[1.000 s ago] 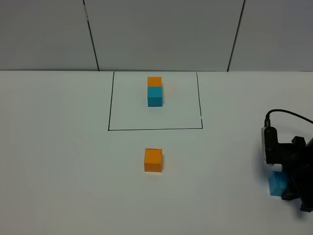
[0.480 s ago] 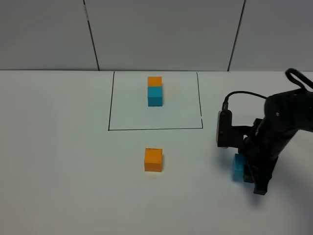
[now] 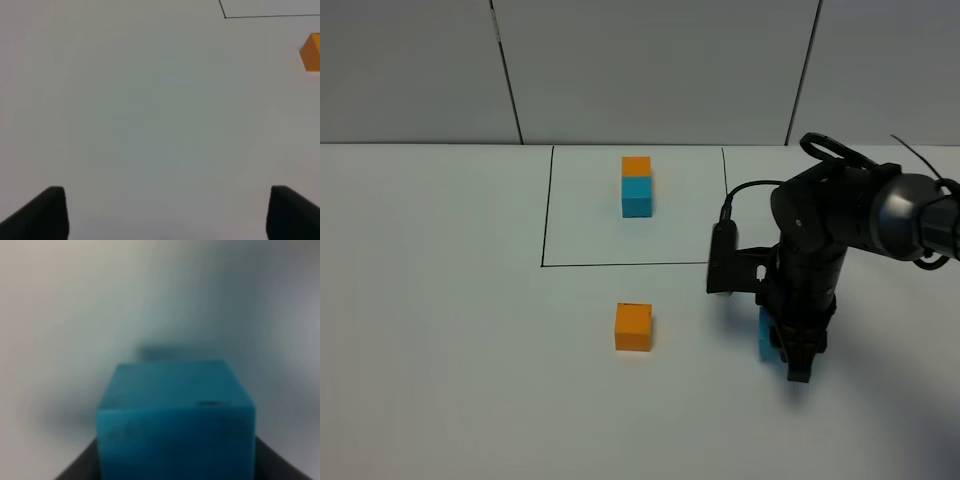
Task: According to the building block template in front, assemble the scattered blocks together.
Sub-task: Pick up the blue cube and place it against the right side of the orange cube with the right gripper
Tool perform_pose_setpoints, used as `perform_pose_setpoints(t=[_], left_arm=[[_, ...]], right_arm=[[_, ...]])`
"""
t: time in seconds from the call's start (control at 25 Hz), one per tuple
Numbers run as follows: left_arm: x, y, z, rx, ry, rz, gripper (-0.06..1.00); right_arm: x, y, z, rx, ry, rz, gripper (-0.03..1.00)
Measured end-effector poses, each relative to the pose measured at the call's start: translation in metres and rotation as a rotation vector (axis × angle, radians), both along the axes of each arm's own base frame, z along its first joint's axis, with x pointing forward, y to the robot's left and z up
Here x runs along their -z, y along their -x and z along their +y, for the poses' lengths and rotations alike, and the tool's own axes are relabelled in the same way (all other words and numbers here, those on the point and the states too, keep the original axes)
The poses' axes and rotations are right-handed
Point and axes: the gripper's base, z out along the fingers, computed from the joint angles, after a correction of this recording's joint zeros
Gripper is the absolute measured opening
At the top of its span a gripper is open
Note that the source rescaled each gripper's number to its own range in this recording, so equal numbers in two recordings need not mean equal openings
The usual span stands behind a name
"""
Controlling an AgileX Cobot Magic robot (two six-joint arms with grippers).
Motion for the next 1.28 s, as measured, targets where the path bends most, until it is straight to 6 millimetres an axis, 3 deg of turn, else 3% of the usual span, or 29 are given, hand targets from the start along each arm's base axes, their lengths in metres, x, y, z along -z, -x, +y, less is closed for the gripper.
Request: perform_pose_setpoints(t=[0.48,0.76,1.28], left_arm=[[0.000,0.000,0.000,0.000,0.000,0.000,0.84],[0.000,0.000,0.000,-0.001,-0.001,0.000,0.84],[0.000,0.000,0.000,-0.002,-0.003,0.000,0.84]], right_arm=[[0.027,-0.022,0.040,-0.015,-0.067,0.037,0.43],[0.030,-0.031,0.053,-0.032,-0.101,0.050,0.43],[0.031,-0.028,0.072,0.007,-0.201,0.107,0.43]])
